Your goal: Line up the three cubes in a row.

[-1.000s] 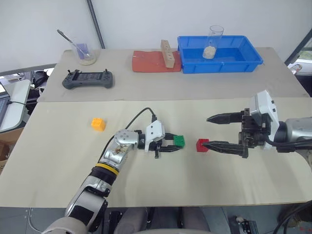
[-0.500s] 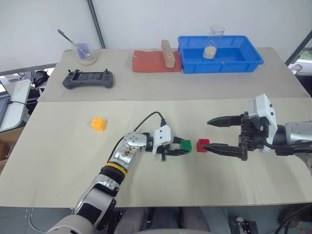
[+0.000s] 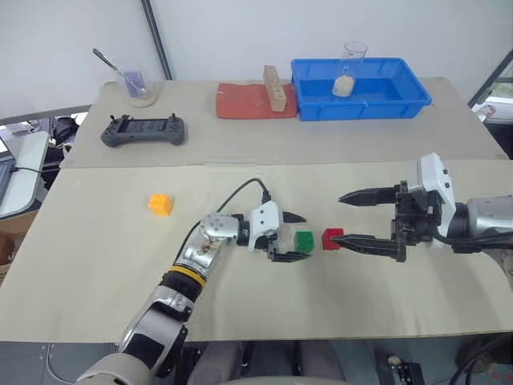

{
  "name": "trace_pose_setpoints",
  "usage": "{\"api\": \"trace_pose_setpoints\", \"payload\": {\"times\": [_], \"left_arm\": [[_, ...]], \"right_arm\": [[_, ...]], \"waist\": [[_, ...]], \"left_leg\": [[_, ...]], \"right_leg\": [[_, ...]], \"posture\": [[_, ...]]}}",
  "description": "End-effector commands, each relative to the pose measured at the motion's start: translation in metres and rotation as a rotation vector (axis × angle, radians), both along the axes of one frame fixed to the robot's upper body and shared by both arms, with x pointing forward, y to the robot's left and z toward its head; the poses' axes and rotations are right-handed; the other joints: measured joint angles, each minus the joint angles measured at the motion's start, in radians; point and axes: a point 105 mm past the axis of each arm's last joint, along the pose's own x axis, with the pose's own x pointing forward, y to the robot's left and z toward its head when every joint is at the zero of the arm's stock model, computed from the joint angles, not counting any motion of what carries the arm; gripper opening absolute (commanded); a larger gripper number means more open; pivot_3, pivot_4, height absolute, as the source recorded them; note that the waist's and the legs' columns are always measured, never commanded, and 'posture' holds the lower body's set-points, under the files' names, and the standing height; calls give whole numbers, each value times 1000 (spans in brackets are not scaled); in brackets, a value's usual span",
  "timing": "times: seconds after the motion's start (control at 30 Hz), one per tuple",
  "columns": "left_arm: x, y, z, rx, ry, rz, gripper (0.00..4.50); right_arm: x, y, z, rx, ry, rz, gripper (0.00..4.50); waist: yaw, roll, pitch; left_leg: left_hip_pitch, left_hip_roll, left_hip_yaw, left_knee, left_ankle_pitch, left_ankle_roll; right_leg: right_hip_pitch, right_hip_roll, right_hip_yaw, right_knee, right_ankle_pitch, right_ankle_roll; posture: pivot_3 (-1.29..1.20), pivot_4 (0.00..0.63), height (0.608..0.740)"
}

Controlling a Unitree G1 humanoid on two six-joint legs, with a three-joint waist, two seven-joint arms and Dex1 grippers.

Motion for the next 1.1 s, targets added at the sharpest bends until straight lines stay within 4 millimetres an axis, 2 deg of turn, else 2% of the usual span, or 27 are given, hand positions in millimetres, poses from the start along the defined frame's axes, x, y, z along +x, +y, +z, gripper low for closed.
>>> {"api": "trace_pose_setpoints", "payload": {"times": [0.03, 0.13, 0.27, 0.4, 0.6, 0.67, 0.77, 0.87, 1.1], "left_arm": [[7, 41, 44, -68, -78, 137, 4473], [7, 84, 64, -86, -119, 329, 4473], [3, 141, 86, -147, -87, 631, 4473], [-13, 195, 74, -142, -47, 878, 4473], [-35, 243, 58, -180, -37, 1124, 4473], [-38, 251, 50, -198, -17, 1184, 4473], [-38, 247, 30, -201, 46, 1196, 4473], [-29, 239, 22, -195, 68, 1178, 4473], [-7, 235, 8, -183, 90, 1205, 4473]], "right_arm": [[5, 12, 10, 38, -52, 46, 4500], [7, 24, 13, 78, -47, 89, 4500], [8, 39, 18, 102, -39, 152, 4500], [11, 56, 29, 140, -37, 202, 4500], [16, 72, 39, 154, -41, 263, 4500], [18, 76, 40, 155, -49, 276, 4500], [19, 80, 37, 148, -56, 287, 4500], [19, 80, 33, 140, -48, 294, 4500], [20, 79, 35, 149, -62, 271, 4500]], "waist": [[-15, 0, 0], [-23, 0, 0], [-25, 0, 0], [-22, 1, 0], [-5, 0, 0], [2, 0, 0], [5, 0, 0], [10, 0, 0], [13, 0, 0]], "left_leg": [[0, 0, 0, 0, 0, 0], [0, 0, 0, 0, 0, 0], [0, 0, 0, -1, 0, 0], [1, 0, 0, 0, 0, 0], [1, 0, 0, -1, -4, -7], [1, 0, 0, -1, -4, -8], [1, 0, 0, -1, -4, -8], [1, 0, 0, -1, -4, -8], [1, 0, 0, -1, -4, -8]], "right_leg": [[0, 0, 0, 0, 0, 0], [-1, 0, 0, 1, 0, 0], [-2, 1, 1, 1, 0, 0], [-2, 1, 0, 0, 0, 0], [-5, 1, 0, 0, 1, -1], [-5, 0, 0, 0, 1, -1], [-5, 0, 1, 0, 1, -1], [-5, 0, 0, 0, 2, -1], [-6, 1, 1, 1, 2, -2]], "posture": [[0, 150, 740], [0, 150, 740], [0, 150, 740], [0, 150, 740], [0, 150, 740], [0, 150, 740], [0, 150, 740], [0, 150, 740], [0, 150, 740]]}}
